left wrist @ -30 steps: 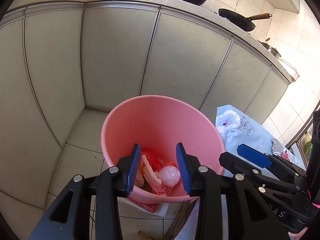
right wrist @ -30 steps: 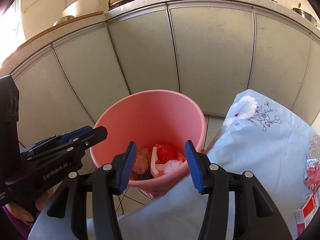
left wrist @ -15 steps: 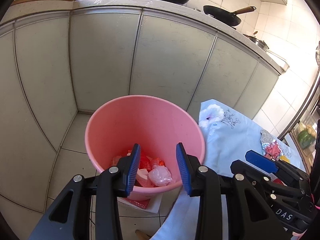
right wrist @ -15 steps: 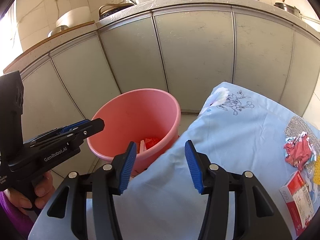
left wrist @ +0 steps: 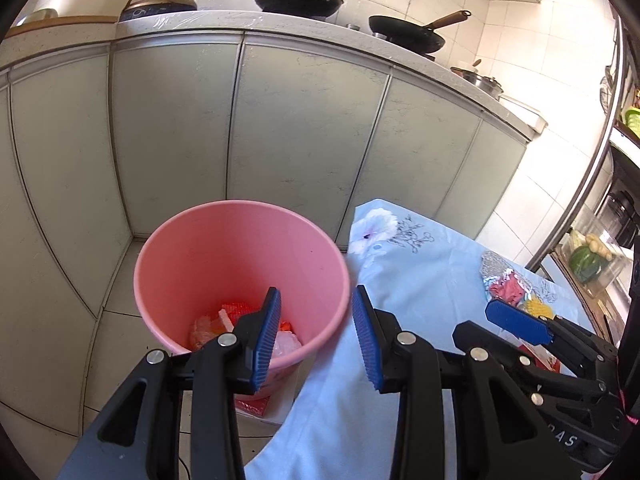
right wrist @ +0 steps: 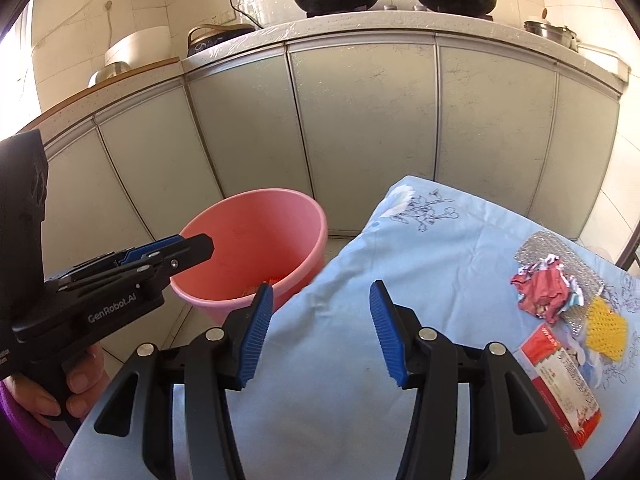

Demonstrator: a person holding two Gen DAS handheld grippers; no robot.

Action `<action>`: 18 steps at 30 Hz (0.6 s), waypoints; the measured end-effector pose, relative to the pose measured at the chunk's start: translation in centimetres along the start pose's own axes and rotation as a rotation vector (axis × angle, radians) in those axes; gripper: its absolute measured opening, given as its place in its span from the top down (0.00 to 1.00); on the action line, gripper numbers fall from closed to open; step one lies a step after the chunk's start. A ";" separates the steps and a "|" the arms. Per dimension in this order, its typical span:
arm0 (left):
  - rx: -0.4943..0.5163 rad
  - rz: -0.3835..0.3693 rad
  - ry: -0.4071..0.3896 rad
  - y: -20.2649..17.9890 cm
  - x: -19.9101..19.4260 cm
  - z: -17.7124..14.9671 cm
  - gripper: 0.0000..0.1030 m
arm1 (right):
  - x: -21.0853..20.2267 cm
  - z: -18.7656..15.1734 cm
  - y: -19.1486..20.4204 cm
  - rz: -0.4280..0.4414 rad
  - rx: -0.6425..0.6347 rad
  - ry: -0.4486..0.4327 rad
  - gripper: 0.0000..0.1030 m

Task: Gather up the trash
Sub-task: 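Move both grippers back over the table of trash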

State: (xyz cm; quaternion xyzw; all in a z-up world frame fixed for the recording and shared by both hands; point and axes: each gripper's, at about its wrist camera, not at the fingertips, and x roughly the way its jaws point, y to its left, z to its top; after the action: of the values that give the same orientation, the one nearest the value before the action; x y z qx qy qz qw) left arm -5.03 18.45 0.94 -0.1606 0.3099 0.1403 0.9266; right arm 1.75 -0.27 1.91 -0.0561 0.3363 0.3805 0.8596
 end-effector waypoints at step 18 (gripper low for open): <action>0.027 -0.005 -0.009 -1.9 -1.1 0.1 0.65 | -2.0 -0.1 -0.5 0.002 0.003 -0.027 0.51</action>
State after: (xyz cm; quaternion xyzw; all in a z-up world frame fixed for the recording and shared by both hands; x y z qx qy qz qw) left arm -5.10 16.61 2.08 -0.1483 0.3071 0.1346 0.9304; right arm 1.05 -1.86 3.00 -0.0492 0.3254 0.3815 0.8638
